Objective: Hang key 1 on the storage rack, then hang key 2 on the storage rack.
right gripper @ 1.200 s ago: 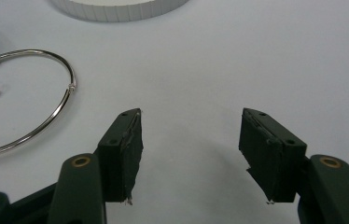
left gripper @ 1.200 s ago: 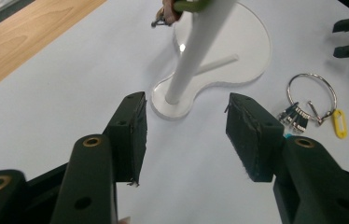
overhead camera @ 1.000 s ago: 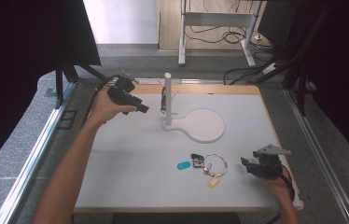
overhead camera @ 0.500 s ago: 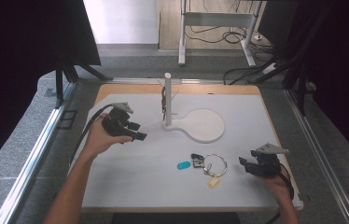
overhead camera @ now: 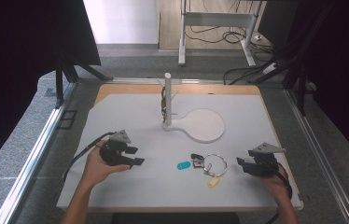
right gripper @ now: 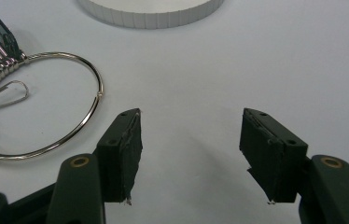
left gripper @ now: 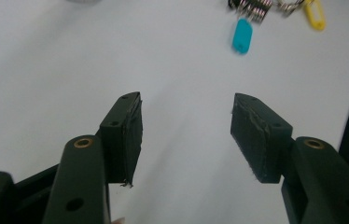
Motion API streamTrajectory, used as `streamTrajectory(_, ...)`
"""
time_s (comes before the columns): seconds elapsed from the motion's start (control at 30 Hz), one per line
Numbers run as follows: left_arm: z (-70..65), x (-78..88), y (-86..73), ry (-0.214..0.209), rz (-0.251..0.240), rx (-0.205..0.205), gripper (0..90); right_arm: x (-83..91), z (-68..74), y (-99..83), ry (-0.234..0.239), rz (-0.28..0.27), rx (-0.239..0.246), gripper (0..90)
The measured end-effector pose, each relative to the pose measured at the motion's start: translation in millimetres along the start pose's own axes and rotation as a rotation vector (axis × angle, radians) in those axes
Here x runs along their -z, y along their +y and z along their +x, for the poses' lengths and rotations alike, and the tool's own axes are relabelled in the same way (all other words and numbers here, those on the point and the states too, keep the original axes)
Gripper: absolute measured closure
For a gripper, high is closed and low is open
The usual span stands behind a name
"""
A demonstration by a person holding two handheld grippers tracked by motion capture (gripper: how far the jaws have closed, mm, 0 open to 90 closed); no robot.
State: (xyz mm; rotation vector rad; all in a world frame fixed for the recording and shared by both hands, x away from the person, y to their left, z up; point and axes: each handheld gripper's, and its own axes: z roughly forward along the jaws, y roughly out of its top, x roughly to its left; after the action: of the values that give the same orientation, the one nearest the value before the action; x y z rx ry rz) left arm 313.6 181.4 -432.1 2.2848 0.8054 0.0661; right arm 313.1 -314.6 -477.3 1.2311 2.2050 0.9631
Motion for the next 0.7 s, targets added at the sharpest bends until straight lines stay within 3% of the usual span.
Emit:
streamTrajectory(0.17, -2.8, -10.1, -6.9, 0.014, 0.056, -0.023, 44.1, 0.6, 0.8, 1.4, -0.002, -0.001, -0.001, 39.1)
streamTrajectory(0.43, -3.0, -7.8, -9.5, 0.034, 0.054, -0.011, 42.0, 5.0, 5.8, 8.6, 0.004, -0.012, 0.015, 38.9)
streamTrajectory(0.53, 0.7, -5.6, -15.3, 0.019, 0.039, 0.022, 41.3, 7.1, 9.9, 13.3, 0.01, -0.002, 0.025, 40.7)
streamTrajectory(0.7, 0.8, 2.6, -16.9, 0.024, 0.004, 0.022, 42.2, 12.3, 13.9, 28.8, 0.028, 0.027, 0.055, 42.5)
